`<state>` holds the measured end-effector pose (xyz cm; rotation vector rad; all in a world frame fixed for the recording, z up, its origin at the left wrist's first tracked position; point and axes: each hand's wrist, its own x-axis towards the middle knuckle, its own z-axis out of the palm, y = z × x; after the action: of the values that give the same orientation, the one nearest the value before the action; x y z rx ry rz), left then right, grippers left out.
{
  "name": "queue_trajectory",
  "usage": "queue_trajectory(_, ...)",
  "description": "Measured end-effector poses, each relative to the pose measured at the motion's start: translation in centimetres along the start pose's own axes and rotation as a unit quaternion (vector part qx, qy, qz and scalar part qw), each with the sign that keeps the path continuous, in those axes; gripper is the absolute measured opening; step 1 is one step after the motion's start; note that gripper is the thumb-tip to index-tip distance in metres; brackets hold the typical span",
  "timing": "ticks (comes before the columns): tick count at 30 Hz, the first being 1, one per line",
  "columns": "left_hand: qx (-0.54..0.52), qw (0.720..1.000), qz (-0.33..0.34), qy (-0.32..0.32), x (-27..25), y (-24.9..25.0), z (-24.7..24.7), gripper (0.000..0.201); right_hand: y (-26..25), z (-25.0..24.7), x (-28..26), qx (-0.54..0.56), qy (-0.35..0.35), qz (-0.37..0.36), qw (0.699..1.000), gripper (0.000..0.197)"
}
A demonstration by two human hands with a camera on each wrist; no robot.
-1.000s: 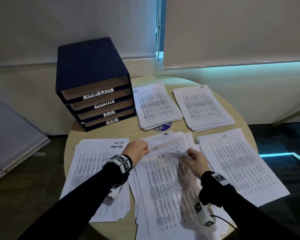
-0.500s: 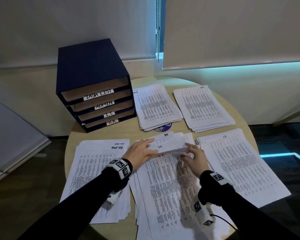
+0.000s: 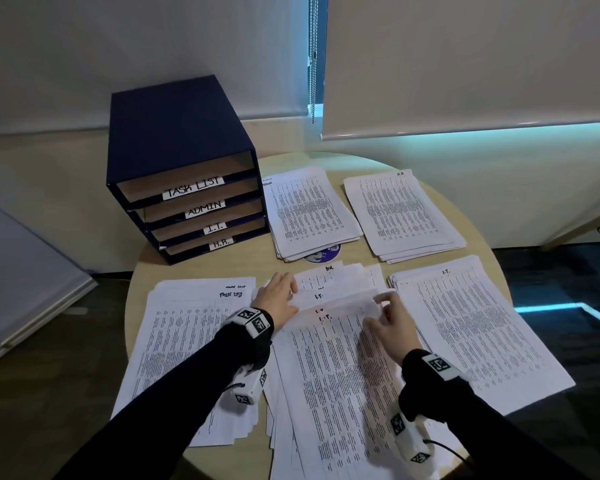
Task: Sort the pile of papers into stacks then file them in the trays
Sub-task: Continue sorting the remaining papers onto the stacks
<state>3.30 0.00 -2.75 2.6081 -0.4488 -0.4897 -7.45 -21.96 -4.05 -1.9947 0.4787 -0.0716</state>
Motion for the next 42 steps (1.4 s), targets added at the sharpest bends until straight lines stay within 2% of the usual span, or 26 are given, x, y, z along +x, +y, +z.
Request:
queue_trajectory(2,-0.006,1.000,0.002,0.005,0.0,0.3,-0.3,0.027,0.1,-0.1,-0.1,0.014,0.015,0.006,1.000,0.049)
queue_trajectory(3,-0.003,1.000,0.007,0.007,-0.1,0.4,-0.4,0.021,0.3,-0.2,0.0,0.016,0.012,0.014,1.000,0.052)
queue_trajectory(4,0.001,1.000,0.016,0.011,-0.1,0.4,-0.5,0.014,0.2,-0.3,0.2,0.008,0.005,0.020,1.000,0.043)
queue_trajectory(5,0.001,1.000,0.028,0.013,-0.2,0.4,-0.7,0.008,0.3,-0.4,0.4,-0.014,-0.006,0.022,1.000,0.024)
queue_trajectory(6,-0.003,0.999,0.042,0.014,-0.3,0.3,-0.8,0.008,0.3,-0.6,0.6,-0.030,-0.012,0.020,0.999,0.012)
queue_trajectory(8,-0.020,0.997,0.068,0.010,-0.7,0.3,-1.0,0.012,0.7,-0.7,1.1,-0.044,-0.009,0.022,0.999,0.016)
queue_trajectory(10,-0.028,0.996,0.088,0.000,-1.0,0.4,-1.5,0.011,0.8,-0.9,1.4,-0.040,0.006,0.022,0.999,0.008)
queue_trajectory(13,-0.025,0.994,0.111,-0.005,-1.0,0.8,-2.1,0.011,0.8,-1.4,1.6,-0.032,-0.012,0.006,0.999,0.017)
queue_trajectory(15,-0.021,0.993,0.118,-0.007,-0.9,1.1,-2.3,0.014,0.5,-1.6,1.4,-0.004,-0.030,-0.006,1.000,0.010)
queue_trajectory(17,-0.015,0.992,0.122,-0.007,-1.0,1.4,-2.6,0.015,0.1,-1.7,1.2,0.010,-0.034,-0.016,0.999,0.006)
queue_trajectory(22,-0.028,0.992,0.122,0.000,-1.0,1.9,-2.8,0.012,0.6,-1.5,1.1,0.032,-0.026,-0.001,0.999,0.007)
queue_trajectory(25,-0.041,0.991,0.124,0.000,-1.0,1.8,-2.5,0.015,1.4,-1.3,1.0,0.034,-0.016,0.008,0.999,0.015)
queue_trajectory(30,-0.054,0.990,0.133,0.003,-1.2,1.5,-1.9,0.018,1.6,-1.3,0.7,0.051,-0.025,0.017,0.998,0.011)
queue_trajectory(34,-0.053,0.991,0.118,-0.023,-1.2,1.3,-2.7,0.021,0.9,-2.0,1.2,0.055,-0.010,0.032,0.998,0.019)
queue_trajectory(36,-0.100,0.991,0.086,-0.029,-1.2,1.4,-4.0,0.016,-0.4,-2.9,1.5,0.078,0.013,0.025,0.997,0.015)
queue_trajectory(37,-0.158,0.985,0.061,-0.022,-1.3,1.4,-4.9,0.014,-1.2,-3.5,1.7,0.095,0.032,0.017,0.995,0.016)
queue_trajectory(39,-0.306,0.952,0.016,-0.003,-1.5,1.8,-7.0,0.017,-3.1,-5.0,2.3,0.149,0.082,-0.007,0.985,0.027)
queue_trajectory(41,-0.410,0.912,0.012,0.014,-1.8,2.7,-8.9,0.027,-5.6,-6.2,2.8,0.197,0.119,-0.028,0.973,0.038)
queue_trajectory(42,-0.439,0.897,0.023,0.029,-1.8,3.2,-9.4,0.030,-7.0,-6.7,2.9,0.221,0.125,-0.035,0.967,0.037)
